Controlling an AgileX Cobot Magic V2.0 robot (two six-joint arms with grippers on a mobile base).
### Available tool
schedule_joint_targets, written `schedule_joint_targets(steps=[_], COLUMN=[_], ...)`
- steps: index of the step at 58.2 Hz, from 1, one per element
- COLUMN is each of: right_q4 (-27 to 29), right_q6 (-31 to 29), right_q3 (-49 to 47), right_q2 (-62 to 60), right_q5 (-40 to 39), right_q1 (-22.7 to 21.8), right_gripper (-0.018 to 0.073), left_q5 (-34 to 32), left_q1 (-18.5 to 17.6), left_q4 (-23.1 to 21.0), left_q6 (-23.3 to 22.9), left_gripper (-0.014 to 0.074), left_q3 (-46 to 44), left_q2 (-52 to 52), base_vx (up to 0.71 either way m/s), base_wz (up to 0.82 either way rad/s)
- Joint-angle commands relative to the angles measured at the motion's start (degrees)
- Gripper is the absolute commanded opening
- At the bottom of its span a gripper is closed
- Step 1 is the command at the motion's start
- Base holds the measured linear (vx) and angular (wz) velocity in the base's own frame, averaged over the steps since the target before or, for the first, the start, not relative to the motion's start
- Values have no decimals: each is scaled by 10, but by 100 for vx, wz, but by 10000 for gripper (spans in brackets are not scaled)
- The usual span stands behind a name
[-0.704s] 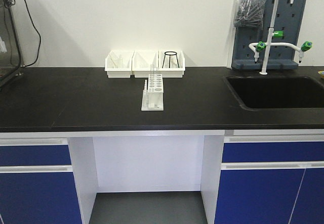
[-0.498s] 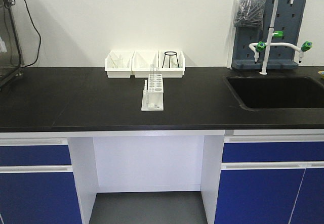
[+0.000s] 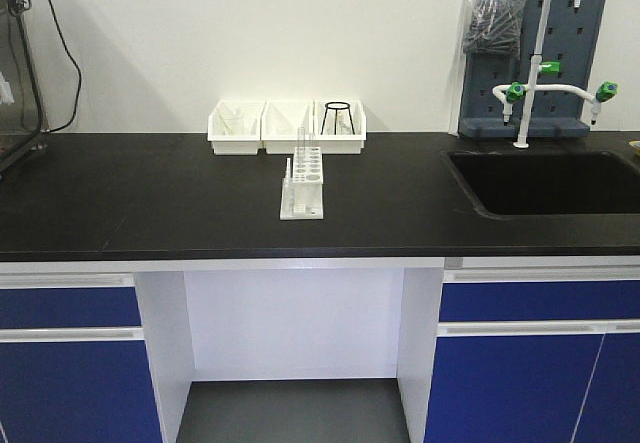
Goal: Flip and reinsert test tube from rack
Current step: 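Drive the base forward toward the white test-tube rack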
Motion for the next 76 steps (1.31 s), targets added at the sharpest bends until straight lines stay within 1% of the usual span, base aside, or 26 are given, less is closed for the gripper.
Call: schedule_joint_targets(steps=[1,18,33,76], right_q4=[-7,-7,-7,-7], right_q6=[-1,-1,-1,0], right_q3=[2,2,2,2], right_q2=[-8,-8,-8,-8], right_q5=[-46,-46,-46,-46], right_q1=[-3,-3,-3,-3], right_gripper=[-10,-10,-10,-10], left_q5=[-45,-45,-45,-45], left_q1=[0,0,0,0], left_q4=[-2,-2,-2,-2], left_q6=[-5,-5,-5,-5], left_gripper=[-6,-6,-6,-6], left_q3=[-2,-2,-2,-2], left_q2=[-5,-5,-5,-5], base_vx=[1,6,21,37], base_wz=[0,0,0,2])
